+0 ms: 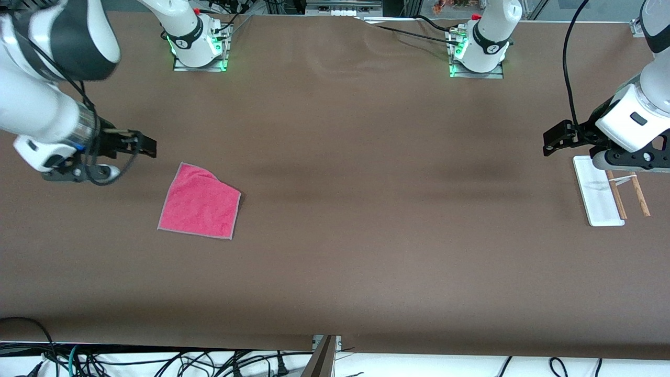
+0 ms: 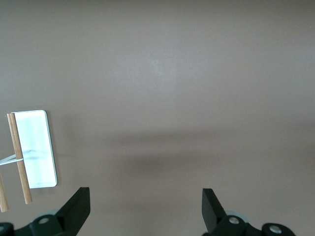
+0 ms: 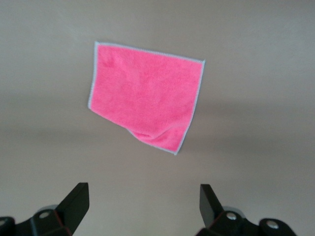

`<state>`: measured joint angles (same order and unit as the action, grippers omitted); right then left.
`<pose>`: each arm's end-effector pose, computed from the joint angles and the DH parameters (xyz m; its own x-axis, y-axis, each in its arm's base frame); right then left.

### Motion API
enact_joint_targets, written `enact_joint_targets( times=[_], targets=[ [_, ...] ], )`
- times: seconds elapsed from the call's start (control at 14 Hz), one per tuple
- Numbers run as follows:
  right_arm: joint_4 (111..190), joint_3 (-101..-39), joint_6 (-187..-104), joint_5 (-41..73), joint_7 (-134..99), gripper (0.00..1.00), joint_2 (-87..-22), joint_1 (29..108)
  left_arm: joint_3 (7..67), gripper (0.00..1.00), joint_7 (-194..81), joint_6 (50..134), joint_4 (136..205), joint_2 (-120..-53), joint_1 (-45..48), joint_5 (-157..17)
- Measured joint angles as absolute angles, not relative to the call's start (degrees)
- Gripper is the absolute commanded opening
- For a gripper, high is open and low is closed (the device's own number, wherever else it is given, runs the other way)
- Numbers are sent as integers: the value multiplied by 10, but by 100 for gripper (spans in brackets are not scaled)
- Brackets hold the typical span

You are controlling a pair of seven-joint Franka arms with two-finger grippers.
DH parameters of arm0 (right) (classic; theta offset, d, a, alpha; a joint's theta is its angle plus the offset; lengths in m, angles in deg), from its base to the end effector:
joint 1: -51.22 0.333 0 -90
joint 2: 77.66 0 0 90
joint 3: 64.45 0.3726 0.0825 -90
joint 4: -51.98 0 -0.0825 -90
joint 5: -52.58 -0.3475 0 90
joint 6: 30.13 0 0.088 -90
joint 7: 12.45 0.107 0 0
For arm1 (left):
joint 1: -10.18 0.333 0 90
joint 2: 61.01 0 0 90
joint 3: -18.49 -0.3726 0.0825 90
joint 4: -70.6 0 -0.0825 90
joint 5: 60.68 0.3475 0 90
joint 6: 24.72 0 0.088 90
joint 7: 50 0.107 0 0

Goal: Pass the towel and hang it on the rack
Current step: 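Reach the right gripper down to a corner of the pink towel, then pinch the towel corner with the right gripper and lift it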

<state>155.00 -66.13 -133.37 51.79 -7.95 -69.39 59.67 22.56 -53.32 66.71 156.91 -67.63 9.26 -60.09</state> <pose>0.5570 0.0683 0.5223 0.9895 0.0350 -0.1402 0.0357 -0.9994 0.0024 0.5595 -0.0449 0.6491 0.9992 -0.0291 -0.0257 -0.0292 -0.9996 -0.0036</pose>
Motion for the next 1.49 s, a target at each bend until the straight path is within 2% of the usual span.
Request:
enact_joint_targets(
  times=[0.28, 0.5, 0.85, 1.14, 1.42, 1.49],
  targets=[
    [1712, -669, -1492, 518, -77, 99, -690, 596, 226, 100, -533, 667, 1569, -676, 93, -601],
    [1782, -682, -1560, 518, -77, 99, -689, 596, 226, 100, -533, 667, 1569, -676, 93, -601],
    [1818, -699, -1616, 518, -77, 98, -662, 595, 226, 100, -533, 667, 1569, -676, 93, -601],
    [1824, -699, -1667, 518, -77, 96, -616, 596, 226, 100, -533, 667, 1569, -676, 93, -601],
    [1825, -699, -1700, 518, -77, 86, -576, 596, 226, 100, -533, 667, 1569, -676, 93, -601],
    [1825, -699, -1701, 518, -77, 79, -573, 596, 226, 100, -533, 667, 1569, -676, 93, -601]
  ],
)
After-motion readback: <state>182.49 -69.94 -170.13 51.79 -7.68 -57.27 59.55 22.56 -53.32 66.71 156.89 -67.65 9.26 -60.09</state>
